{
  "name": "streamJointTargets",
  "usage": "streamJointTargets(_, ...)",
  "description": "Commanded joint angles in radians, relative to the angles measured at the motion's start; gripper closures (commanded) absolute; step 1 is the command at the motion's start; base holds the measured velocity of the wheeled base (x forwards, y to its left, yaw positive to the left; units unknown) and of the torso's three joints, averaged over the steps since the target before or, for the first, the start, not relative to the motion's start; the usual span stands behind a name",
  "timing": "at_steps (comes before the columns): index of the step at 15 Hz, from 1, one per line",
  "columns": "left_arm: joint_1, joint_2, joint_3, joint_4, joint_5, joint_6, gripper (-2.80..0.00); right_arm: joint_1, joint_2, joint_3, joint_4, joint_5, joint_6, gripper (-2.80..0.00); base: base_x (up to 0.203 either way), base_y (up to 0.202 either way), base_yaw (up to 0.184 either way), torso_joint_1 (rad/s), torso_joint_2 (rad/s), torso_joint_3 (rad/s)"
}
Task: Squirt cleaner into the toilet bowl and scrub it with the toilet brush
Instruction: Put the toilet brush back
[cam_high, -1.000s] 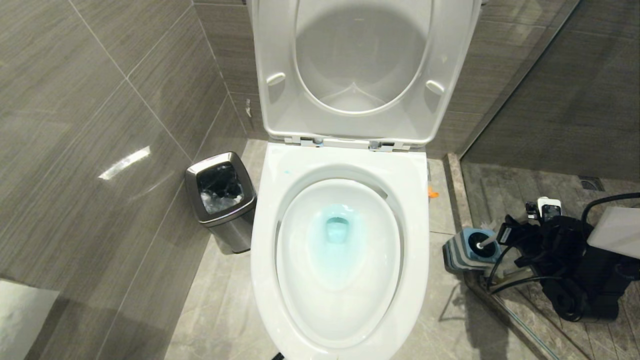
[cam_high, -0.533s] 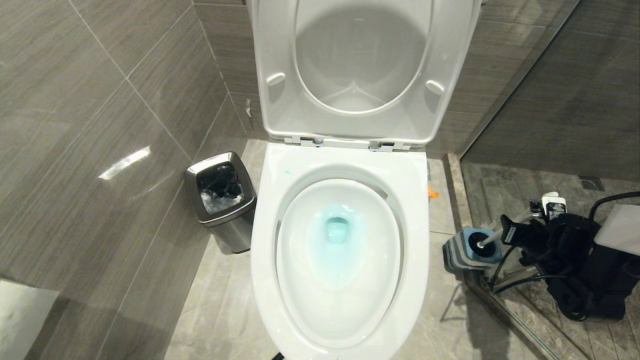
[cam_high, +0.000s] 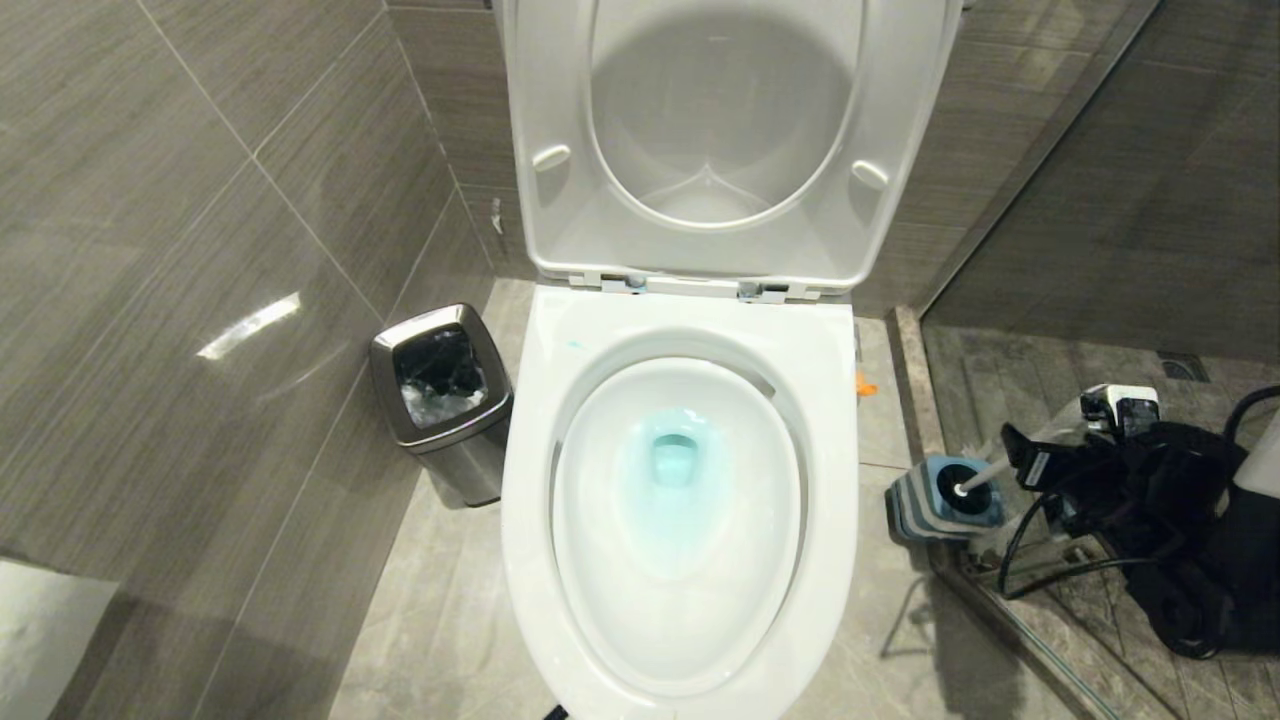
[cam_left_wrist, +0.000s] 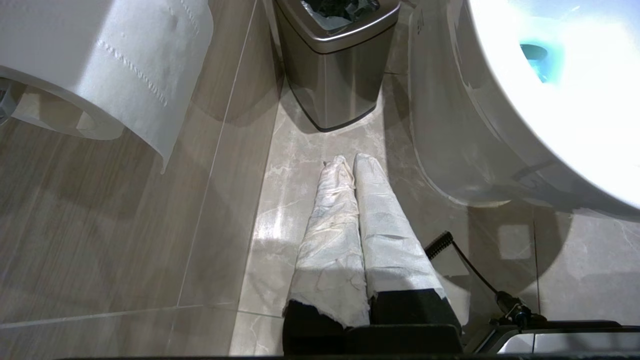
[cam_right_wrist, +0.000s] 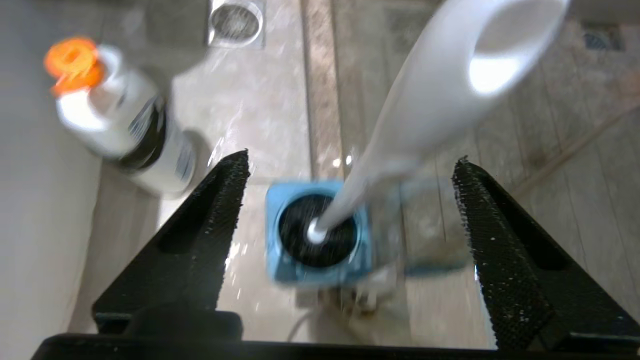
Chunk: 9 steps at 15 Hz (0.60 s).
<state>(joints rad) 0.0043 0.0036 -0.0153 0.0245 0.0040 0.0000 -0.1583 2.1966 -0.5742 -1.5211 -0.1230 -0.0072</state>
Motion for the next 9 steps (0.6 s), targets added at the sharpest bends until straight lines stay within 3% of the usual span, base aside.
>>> streamJointTargets(1,0.000,-0.001,0.000,0.000,0.001,0.000,0.00,0.024,-0.078,0.104,-0.009,-0.004,-0.006,-2.80,0.000,0.000,0.000,0.000,0.00,0.000)
streamJointTargets(4,0.000,-0.001,-0.001,0.000,0.001,0.000,0.00,0.049,-0.165,0.218,-0.009,-0.018,-0.001,-2.80,0.000,0.000,0.000,0.000,0.00,0.000)
streamJointTargets(9,0.000,-0.001,0.000,0.000,0.001,0.000,0.00,0.097,-0.303,0.272,-0.009,0.001,-0.001,-2.80,0.000,0.000,0.000,0.000,0.00,0.000)
